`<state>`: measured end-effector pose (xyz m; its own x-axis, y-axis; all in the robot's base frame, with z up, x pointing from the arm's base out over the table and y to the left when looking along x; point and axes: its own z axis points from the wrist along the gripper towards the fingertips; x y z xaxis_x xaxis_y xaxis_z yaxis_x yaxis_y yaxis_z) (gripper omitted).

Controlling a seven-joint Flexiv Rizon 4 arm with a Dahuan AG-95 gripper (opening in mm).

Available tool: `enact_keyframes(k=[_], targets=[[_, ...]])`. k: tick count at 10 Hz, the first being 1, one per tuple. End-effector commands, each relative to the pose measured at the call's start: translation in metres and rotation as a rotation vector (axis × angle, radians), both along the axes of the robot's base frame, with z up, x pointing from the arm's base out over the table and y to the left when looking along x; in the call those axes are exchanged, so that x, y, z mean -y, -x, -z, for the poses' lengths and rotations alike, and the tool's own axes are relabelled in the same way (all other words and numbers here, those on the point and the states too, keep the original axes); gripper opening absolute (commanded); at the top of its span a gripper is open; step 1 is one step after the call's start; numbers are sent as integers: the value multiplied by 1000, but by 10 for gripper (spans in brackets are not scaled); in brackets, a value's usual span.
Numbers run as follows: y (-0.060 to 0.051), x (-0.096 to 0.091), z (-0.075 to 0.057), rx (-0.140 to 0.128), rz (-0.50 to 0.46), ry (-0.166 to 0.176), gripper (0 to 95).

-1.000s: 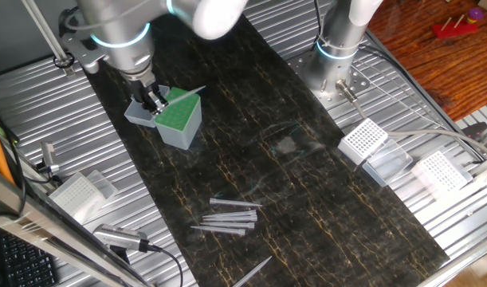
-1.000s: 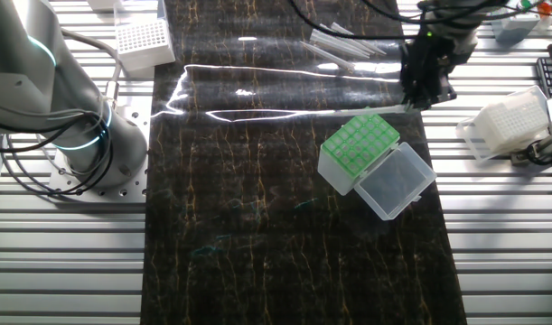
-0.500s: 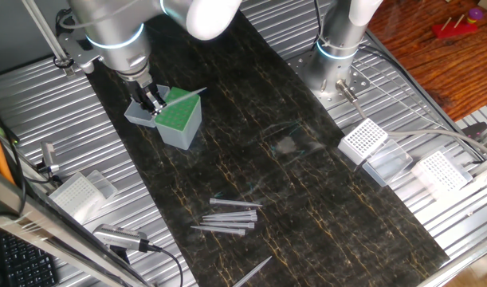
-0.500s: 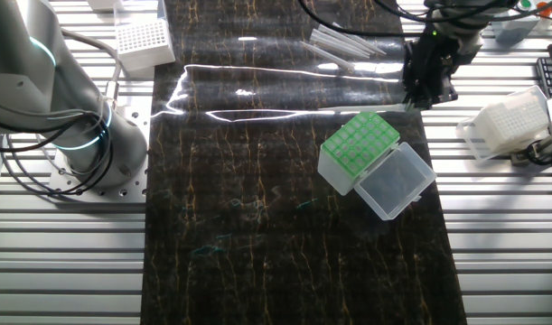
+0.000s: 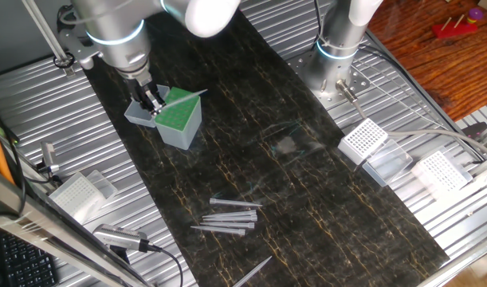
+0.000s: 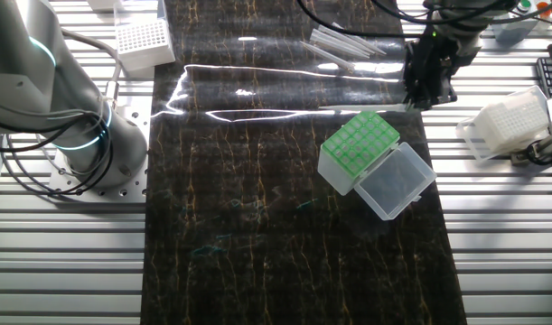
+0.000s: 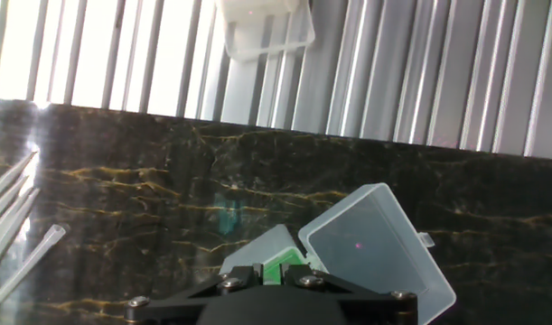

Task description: Insert a large pipette tip into the holder for large pipette tips

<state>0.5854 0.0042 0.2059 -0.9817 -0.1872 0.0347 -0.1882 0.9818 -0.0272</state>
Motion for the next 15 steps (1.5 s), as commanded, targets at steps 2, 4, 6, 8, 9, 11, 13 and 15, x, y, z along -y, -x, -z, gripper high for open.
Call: enact_keyframes(k=[2,4,6,8,9,11,13,15], targets=[[0,-1,0,-57,138,-29,0],[0,-1,0,-38,196,-40,0],[0,-1,0,-27,235,-66,0],[0,-1,0,-32,266,-64,0],[0,-1,0,-21,279,-61,0],[0,-1,0,2,285,-65,0],[0,-1,0,-2,272,-57,0],[0,-1,0,-3,262,-52,0]])
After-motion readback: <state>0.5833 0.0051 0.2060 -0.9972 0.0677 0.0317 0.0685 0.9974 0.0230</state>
